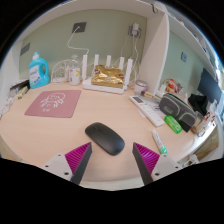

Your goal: Arrange mouse

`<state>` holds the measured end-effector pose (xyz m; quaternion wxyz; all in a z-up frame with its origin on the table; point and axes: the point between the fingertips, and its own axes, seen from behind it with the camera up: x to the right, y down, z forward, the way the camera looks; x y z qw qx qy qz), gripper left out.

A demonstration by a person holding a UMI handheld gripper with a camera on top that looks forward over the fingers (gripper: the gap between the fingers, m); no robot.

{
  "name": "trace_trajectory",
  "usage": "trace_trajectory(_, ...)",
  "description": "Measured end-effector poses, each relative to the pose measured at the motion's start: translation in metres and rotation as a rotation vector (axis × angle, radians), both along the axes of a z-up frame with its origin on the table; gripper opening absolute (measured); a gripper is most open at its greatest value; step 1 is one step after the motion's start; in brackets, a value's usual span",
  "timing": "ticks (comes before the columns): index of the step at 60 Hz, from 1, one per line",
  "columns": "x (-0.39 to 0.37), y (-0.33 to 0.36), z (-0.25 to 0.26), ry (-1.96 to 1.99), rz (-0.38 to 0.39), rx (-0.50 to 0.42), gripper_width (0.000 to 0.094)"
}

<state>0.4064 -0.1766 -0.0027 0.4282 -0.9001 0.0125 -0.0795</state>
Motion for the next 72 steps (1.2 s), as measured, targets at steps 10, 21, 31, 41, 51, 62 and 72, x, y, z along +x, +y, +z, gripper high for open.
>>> trace_trajectory(10, 0.003, 0.047, -0.004, 0.008, 0.068, 0.023, 0.0843)
trace_trajectory(21, 0.002, 0.079, -0.008, 0.054, 0.093, 0.04, 0.0662)
trace_trajectory(31, -0.007, 0.082, -0.01, 0.074, 0.098, 0.027, 0.0443)
trace_trajectory(41, 0.001, 0.081, -0.003, 0.036, 0.02, -0.004, 0.0365)
trace_trajectory(51, 0.007, 0.1, 0.088, -0.023, -0.068, 0.121, 0.0365)
trace_trajectory(62, -0.062, 0.157, 0.227, -0.013, -0.021, 0.341, 0.0365)
trace_trajectory(72, -0.176, 0.215, 0.202, 0.038, 0.107, 0.303, 0.0363)
